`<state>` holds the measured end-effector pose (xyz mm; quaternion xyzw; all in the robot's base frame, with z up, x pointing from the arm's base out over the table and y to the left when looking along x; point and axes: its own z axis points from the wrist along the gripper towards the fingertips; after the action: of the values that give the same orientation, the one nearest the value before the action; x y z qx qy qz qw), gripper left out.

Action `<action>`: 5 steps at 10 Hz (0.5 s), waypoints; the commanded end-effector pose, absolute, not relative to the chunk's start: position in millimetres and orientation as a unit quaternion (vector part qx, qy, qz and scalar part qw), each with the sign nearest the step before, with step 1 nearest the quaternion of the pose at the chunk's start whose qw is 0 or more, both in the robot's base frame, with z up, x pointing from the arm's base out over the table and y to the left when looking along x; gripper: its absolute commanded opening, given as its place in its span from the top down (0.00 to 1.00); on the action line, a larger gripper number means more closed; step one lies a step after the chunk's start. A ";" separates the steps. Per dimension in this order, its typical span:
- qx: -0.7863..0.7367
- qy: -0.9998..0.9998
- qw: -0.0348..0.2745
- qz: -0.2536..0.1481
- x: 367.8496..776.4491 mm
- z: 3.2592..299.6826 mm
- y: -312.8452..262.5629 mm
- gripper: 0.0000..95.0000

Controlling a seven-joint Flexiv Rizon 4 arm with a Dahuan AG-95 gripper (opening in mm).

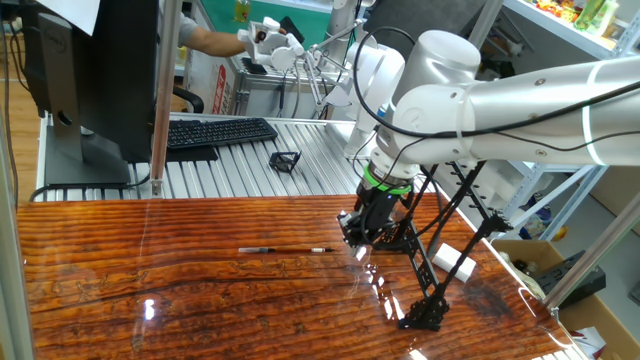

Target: Place the brush on the pen rack

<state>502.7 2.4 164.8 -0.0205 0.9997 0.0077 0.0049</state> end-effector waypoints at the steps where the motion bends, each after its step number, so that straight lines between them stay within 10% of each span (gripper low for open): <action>1: -0.018 1.000 0.005 0.007 503.7 160.5 3.7 1.00; 5: -0.011 1.000 0.006 0.008 507.9 148.4 7.7 1.00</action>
<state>508.6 8.4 145.4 -0.0096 0.9999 0.0088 0.0059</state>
